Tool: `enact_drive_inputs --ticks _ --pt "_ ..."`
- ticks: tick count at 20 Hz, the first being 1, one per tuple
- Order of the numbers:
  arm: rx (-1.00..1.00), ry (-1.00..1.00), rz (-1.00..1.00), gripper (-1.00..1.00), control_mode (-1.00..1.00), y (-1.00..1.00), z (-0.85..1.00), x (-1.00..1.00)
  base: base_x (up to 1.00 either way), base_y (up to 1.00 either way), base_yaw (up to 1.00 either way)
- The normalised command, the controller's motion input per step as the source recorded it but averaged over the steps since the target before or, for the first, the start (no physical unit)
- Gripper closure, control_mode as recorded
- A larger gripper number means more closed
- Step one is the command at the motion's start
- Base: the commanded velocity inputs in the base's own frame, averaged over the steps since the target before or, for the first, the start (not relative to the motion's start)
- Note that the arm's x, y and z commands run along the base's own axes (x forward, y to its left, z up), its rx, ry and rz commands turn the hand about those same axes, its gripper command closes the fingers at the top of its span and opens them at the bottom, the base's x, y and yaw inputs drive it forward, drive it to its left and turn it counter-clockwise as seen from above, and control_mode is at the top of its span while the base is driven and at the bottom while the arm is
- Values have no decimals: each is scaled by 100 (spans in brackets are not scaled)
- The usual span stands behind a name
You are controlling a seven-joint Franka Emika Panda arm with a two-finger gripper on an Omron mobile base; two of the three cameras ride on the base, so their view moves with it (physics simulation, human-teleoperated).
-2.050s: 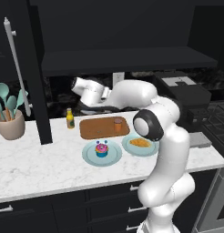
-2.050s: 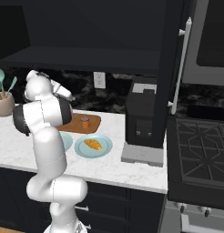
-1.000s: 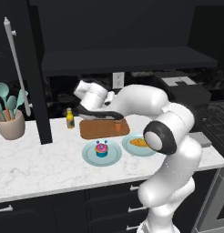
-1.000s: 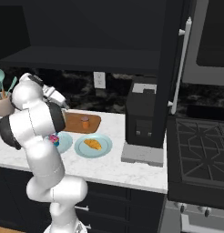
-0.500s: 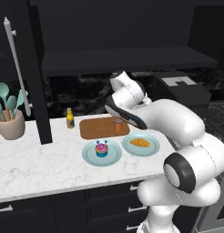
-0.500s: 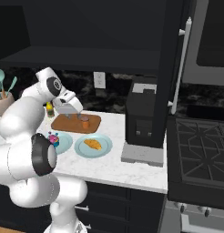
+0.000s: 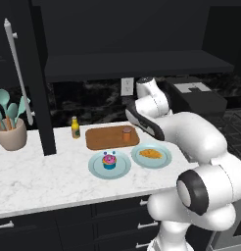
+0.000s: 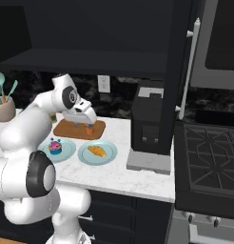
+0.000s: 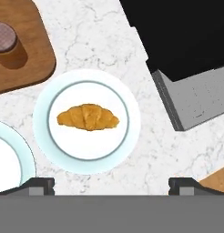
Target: From the different types of pastries on the counter, select a croissant and place it on the cutting board. Then retrieve a jar of jam from the cabinet and place it alongside the croissant on the cutting board.
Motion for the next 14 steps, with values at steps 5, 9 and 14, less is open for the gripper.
enact_drive_inputs --ticks 5,9,14 --pt "0 12 28 -100 -100 12 -8 10 0 0 0" --pt "0 7 32 -100 -100 0 0 0 0 0 0" --pt "3 4 45 -100 -100 -16 0 0 0 0 0"
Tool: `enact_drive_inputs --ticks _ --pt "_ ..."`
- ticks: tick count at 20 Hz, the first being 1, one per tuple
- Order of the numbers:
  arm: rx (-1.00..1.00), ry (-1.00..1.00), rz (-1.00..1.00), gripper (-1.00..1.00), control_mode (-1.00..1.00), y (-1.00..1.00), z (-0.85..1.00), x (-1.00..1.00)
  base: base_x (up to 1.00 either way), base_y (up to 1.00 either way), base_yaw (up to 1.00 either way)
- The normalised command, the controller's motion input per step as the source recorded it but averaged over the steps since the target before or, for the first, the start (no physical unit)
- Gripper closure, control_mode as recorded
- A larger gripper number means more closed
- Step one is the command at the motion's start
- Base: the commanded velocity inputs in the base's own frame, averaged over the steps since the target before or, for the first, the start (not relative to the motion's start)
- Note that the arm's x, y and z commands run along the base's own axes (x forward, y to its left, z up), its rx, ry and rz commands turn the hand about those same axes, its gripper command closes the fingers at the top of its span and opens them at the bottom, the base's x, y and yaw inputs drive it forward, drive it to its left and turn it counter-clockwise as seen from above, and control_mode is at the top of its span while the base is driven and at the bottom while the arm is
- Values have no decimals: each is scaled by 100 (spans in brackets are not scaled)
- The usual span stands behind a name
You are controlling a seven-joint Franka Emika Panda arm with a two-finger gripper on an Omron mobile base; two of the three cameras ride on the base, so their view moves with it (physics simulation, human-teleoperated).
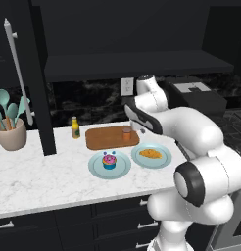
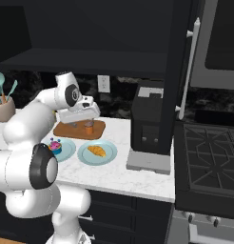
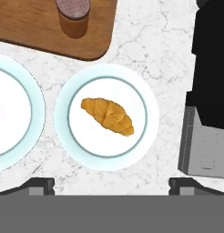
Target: From the different types of pastries on the counter, select a croissant and place it on the cutting board. Then retrieve a jar of jam from the cabinet and place it alongside the croissant on the cutting board.
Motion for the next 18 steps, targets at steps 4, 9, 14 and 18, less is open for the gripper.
enact_drive_inputs --ticks 4,9,14,18 --pt "11 0 57 -100 -100 -29 0 -1 0 0 0" --pt "11 3 60 -100 -100 -21 -5 -3 0 0 0" --pt "3 1 16 -100 -100 -11 -2 1 0 0 0" --pt "-1 9 0 -100 -100 8 0 36 0 0 0"
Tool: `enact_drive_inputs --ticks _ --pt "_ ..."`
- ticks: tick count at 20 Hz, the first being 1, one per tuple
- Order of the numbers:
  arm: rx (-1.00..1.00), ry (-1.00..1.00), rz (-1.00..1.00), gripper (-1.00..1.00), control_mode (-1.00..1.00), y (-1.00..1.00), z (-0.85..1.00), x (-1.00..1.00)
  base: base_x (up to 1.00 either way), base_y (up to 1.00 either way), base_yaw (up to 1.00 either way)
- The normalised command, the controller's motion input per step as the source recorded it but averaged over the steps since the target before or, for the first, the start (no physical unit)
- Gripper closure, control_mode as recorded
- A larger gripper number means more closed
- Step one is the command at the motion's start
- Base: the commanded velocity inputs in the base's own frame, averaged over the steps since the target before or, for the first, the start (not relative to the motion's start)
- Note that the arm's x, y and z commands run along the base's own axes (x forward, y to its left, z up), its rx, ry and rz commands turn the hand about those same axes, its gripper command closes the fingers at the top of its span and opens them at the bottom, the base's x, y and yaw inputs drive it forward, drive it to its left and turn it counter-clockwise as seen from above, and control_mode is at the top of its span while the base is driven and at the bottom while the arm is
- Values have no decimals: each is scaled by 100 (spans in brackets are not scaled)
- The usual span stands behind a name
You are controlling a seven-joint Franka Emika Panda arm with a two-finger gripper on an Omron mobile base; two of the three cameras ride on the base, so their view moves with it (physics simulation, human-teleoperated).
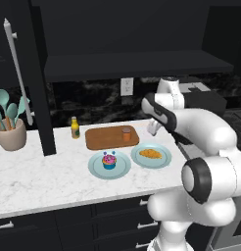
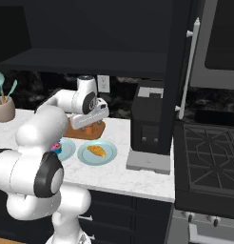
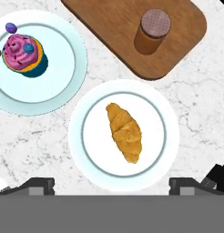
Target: From the different types of pastries on the counter, select a croissant and place it on the cutting board. Then retrieve a jar of jam from the cabinet and place it alongside the croissant on the cutting board.
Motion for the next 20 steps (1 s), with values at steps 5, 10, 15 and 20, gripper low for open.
enact_drive_inputs --ticks 5,10,15,20 --pt "-2 10 2 -100 -100 2 0 44 0 0 0" --pt "-1 7 15 -100 -100 -7 0 37 0 0 0" --pt "0 2 27 -100 -100 6 -25 -26 0 0 0" --pt "0 3 29 -100 -100 0 -12 -22 0 0 0"
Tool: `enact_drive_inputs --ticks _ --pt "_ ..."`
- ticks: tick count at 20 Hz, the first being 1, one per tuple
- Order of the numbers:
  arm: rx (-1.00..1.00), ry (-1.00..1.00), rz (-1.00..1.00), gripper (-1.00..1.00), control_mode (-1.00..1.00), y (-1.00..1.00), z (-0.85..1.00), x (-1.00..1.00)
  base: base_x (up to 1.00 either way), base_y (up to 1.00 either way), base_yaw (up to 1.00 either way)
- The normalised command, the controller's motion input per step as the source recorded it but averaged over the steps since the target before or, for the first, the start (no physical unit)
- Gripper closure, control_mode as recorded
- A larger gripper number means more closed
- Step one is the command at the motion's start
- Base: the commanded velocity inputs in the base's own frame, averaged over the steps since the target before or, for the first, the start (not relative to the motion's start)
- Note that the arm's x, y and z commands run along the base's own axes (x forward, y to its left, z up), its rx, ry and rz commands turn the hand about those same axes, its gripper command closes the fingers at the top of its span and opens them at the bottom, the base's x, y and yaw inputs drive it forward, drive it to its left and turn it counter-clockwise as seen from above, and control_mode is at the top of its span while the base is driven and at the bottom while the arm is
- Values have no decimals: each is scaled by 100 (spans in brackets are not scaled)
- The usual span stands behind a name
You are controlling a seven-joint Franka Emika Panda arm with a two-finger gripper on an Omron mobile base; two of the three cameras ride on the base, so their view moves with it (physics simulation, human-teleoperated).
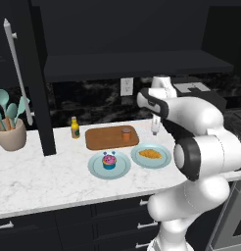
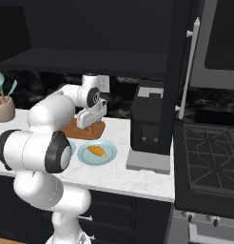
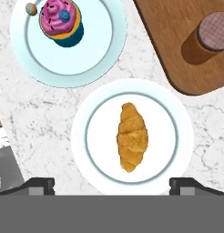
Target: From the different types of pastries on the counter, select a croissant and place it on the cutting board. Then retrieve a jar of jam from the cabinet and place it alongside the croissant on the cutting board.
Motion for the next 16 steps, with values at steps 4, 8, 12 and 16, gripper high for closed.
enact_drive_inputs --ticks 4,8,12,16 --pt "0 0 0 -100 -100 0 0 0 0 0 0" --pt "0 -1 0 -100 -100 0 -21 2 0 0 0" --pt "0 0 0 -100 -100 0 -29 13 0 0 0" --pt "0 0 0 -100 -100 0 -23 24 0 0 0"
